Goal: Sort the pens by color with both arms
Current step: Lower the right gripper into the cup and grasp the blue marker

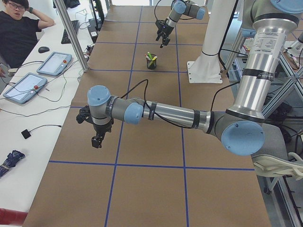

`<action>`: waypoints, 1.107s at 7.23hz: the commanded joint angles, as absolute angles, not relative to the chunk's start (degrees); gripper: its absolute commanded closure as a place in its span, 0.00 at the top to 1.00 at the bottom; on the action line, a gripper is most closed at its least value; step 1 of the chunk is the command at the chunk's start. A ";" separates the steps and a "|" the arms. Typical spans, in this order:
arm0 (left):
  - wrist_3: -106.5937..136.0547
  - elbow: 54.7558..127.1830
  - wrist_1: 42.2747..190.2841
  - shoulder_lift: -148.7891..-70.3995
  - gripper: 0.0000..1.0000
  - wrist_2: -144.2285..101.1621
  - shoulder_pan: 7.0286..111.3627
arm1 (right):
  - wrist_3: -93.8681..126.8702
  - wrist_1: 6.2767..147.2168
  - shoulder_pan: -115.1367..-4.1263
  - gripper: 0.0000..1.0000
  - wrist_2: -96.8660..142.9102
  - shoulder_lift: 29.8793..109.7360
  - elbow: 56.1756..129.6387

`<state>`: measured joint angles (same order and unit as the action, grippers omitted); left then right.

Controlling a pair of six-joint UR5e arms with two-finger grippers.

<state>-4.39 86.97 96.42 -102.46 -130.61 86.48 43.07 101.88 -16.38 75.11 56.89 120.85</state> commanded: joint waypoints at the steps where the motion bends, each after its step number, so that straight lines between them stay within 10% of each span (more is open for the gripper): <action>1: -4.39 86.84 96.50 -102.57 1.00 -130.61 86.48 | 30.27 101.16 -16.35 1.00 74.97 57.04 120.41; 8: -4.31 86.92 96.50 -102.48 1.00 -130.61 86.48 | 29.79 100.90 -16.35 0.83 73.75 53.98 111.28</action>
